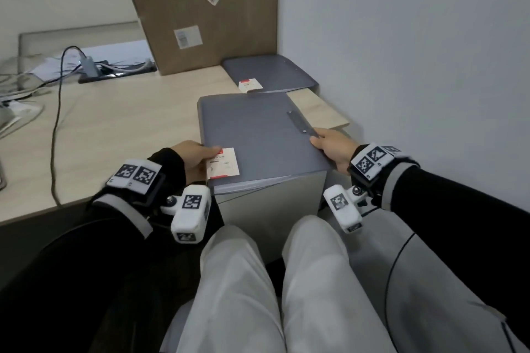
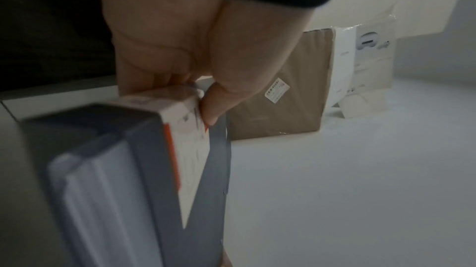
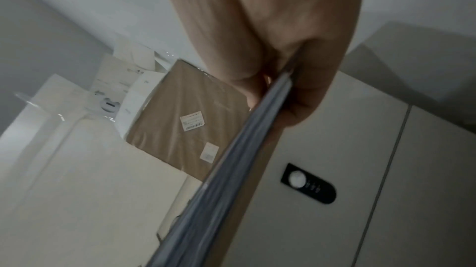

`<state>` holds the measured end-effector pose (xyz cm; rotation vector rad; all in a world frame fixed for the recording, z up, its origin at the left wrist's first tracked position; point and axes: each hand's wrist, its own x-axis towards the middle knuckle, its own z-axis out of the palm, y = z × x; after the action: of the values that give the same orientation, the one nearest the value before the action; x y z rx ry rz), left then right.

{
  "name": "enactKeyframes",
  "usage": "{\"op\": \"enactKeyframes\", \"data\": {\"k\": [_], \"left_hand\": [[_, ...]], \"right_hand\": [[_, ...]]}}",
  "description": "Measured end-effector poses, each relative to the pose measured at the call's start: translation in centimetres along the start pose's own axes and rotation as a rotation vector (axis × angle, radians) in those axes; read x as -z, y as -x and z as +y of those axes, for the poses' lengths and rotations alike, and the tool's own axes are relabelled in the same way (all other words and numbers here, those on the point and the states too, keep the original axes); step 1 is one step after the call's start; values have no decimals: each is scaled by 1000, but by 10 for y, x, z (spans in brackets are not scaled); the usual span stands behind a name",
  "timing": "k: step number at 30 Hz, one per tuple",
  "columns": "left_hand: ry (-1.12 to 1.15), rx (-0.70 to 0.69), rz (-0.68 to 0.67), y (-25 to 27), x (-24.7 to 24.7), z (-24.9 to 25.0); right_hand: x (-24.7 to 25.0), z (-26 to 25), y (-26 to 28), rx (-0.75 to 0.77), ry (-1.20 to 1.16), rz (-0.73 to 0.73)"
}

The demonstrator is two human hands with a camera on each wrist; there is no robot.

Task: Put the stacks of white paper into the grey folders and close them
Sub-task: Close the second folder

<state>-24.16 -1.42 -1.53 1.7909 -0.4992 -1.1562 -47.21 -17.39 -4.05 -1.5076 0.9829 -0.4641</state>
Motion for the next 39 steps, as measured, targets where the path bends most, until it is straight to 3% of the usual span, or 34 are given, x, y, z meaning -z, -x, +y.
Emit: {"op": "enactKeyframes", "data": {"k": [7, 10, 12, 17, 22, 24, 27, 32, 34, 39], "left_hand": [[219, -215, 84, 9, 19, 17], [269, -257, 109, -5, 16, 43], [283, -255, 119, -24, 8, 61], [289, -213, 181, -96, -15, 112], [275, -181, 151, -171, -36, 147], [162, -166, 163, -202, -44, 155], [-354, -161, 189, -237, -43, 162], [-813, -212, -55, -235, -36, 158], [-1027, -201, -70, -227, -41, 151], [-1043, -237, -68, -233, -39, 149]], "right_hand": [[-8, -41, -13, 191, -155, 85], [-4, -66, -36, 268, -136, 194], [2, -79, -63, 262, -56, 267], [23, -107, -136, 187, 301, 273], [38, -118, -203, 111, 665, 171], [35, -120, -222, 53, 755, 67], [20, -119, -242, -3, 918, -86], [4, -106, -259, -69, 1059, -163], [2, -104, -264, -91, 1072, -147], [1, -103, -288, -98, 1128, -127]]}}
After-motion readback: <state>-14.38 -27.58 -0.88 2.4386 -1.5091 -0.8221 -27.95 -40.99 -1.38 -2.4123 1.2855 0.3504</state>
